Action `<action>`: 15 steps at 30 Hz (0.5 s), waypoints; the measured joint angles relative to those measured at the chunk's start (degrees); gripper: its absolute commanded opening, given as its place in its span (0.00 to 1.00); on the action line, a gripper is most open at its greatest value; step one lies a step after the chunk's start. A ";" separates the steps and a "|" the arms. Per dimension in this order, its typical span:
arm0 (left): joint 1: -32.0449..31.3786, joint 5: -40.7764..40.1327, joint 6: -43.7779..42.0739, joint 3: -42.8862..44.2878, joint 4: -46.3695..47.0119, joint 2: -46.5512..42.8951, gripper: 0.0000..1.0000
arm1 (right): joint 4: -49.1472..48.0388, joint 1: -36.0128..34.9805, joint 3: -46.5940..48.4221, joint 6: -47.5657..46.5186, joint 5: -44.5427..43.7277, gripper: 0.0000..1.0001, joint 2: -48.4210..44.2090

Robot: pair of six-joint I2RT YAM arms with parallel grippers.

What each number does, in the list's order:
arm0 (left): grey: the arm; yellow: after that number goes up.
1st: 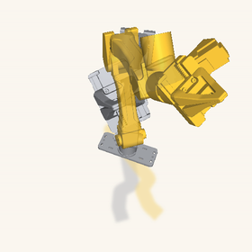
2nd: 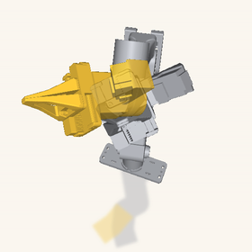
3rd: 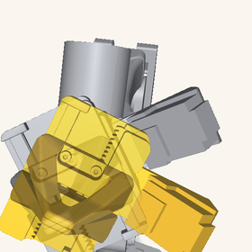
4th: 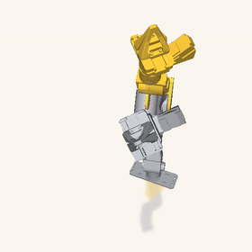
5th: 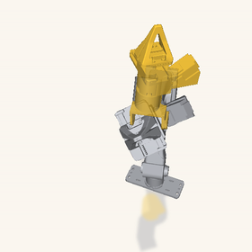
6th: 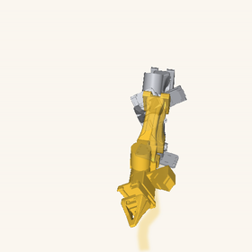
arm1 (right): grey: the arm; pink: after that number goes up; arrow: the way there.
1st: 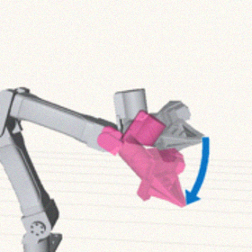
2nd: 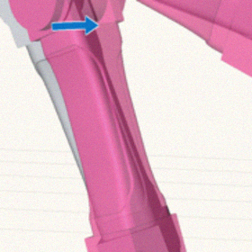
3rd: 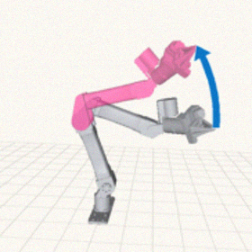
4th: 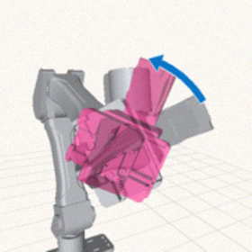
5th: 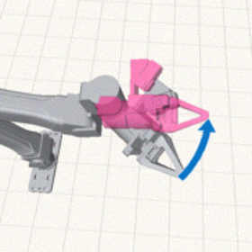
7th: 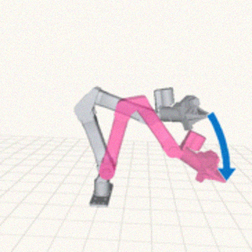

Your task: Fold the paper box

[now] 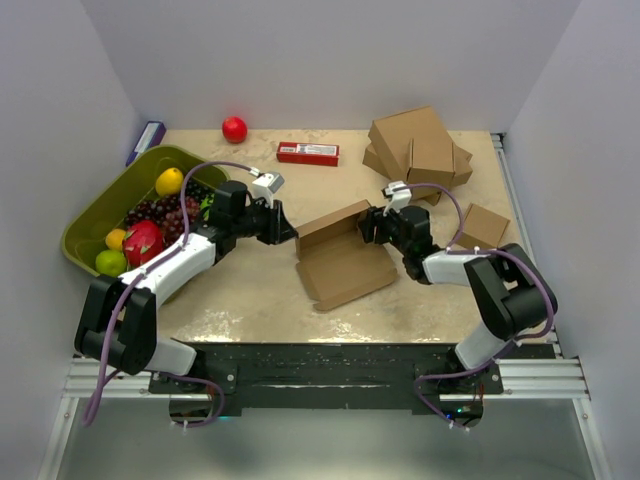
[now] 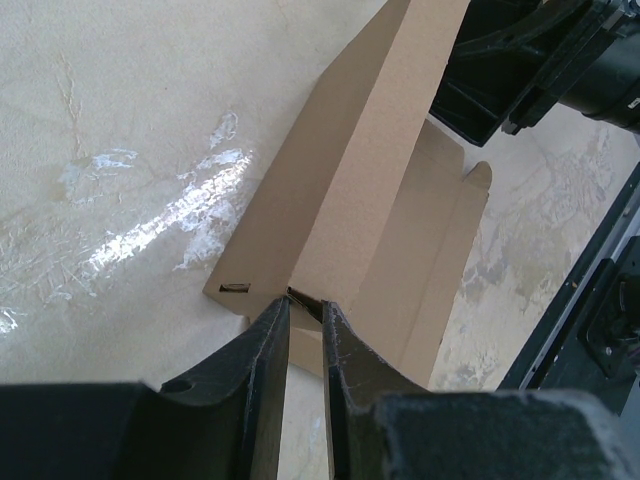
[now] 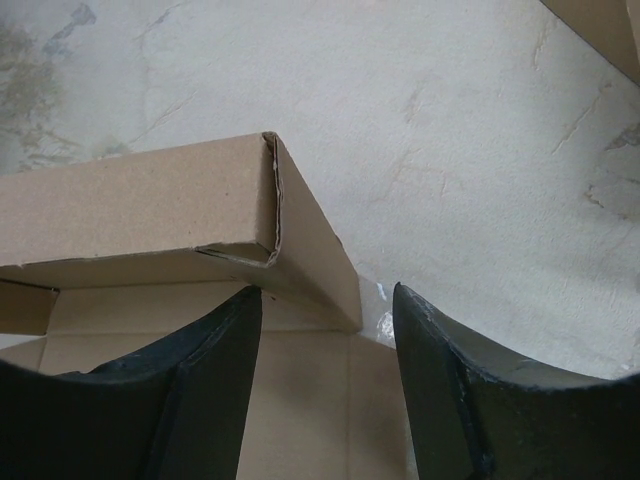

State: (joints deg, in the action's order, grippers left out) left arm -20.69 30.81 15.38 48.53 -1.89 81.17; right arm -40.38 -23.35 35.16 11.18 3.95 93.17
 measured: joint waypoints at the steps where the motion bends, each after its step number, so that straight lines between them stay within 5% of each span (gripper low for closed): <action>1: 0.00 0.02 0.00 0.00 0.00 0.00 0.23 | -0.02 0.00 0.11 -0.13 0.02 0.59 0.13; 15: 0.00 0.02 0.00 0.00 0.00 0.04 0.23 | -0.96 -0.04 2.69 -2.95 2.89 0.44 2.47</action>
State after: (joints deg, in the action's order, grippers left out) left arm -20.69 30.83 15.38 48.53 -1.89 81.21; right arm -41.34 -23.40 37.85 8.23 6.83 95.64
